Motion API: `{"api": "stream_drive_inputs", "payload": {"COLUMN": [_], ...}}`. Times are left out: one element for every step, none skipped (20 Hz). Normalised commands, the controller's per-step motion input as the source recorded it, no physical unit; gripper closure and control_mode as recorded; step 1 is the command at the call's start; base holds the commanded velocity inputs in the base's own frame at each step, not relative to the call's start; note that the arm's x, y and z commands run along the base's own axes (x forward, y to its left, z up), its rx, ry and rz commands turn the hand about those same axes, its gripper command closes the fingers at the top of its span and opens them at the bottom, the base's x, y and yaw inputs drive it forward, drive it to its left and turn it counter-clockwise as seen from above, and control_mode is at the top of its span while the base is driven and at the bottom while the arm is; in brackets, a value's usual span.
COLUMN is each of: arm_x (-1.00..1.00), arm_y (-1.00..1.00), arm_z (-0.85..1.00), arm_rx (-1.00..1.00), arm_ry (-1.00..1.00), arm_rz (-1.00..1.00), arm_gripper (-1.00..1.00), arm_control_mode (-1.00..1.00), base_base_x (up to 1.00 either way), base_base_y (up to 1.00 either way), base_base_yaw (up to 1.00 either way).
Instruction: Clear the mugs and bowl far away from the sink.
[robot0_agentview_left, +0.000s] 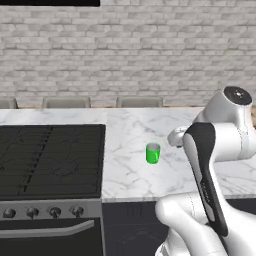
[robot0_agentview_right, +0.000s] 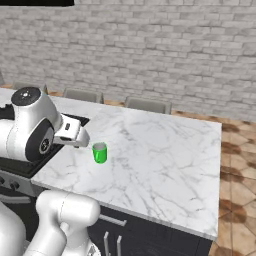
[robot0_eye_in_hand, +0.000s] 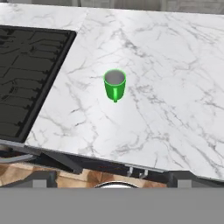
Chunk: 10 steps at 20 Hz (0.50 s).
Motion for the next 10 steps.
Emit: {"api": "stream_drive_inputs", "payload": {"arm_x": [-0.36, -0.36, -0.26, -0.25, -0.26, -0.3, -0.36, -0.34, -0.32, -0.31], "arm_y": [0.0, 0.0, 0.0, 0.0, 0.0, 0.0, 0.0, 0.0, 0.0, 0.0], "arm_z": [0.59, 0.64, 0.55, 0.56, 0.51, 0.42, 0.41, 0.45, 0.44, 0.45], "arm_rx": [0.0, 0.0, 0.0, 0.0, 0.0, 0.0, 0.0, 0.0, 0.0, 0.0], "arm_ry": [-0.01, -0.02, 0.0, 0.0, 0.0, 0.0, 0.0, 0.0, 0.0, 0.0], "arm_rz": [-0.05, -0.04, -0.03, -0.02, -0.01, 0.0, 0.0, 0.0, -0.01, 0.0], "arm_gripper": [-1.0, -1.0, -1.0, -1.0, -1.0, -1.0, -1.0, -1.0, -1.0, -1.0], "arm_control_mode": [-1.0, -1.0, -1.0, -1.0, -1.0, -1.0, -1.0, -1.0, -1.0, -1.0], "base_base_x": [0.0, 0.0, 0.0, 0.0, 0.0, 0.0, 0.0, 0.0, 0.0, 0.0], "base_base_y": [0.0, 0.0, 0.0, 0.0, 0.0, 0.0, 0.0, 0.0, 0.0, 0.0], "base_base_yaw": [0.0, 0.0, 0.0, 0.0, 0.0, 0.0, 0.0, 0.0, 0.0, 0.0]}}
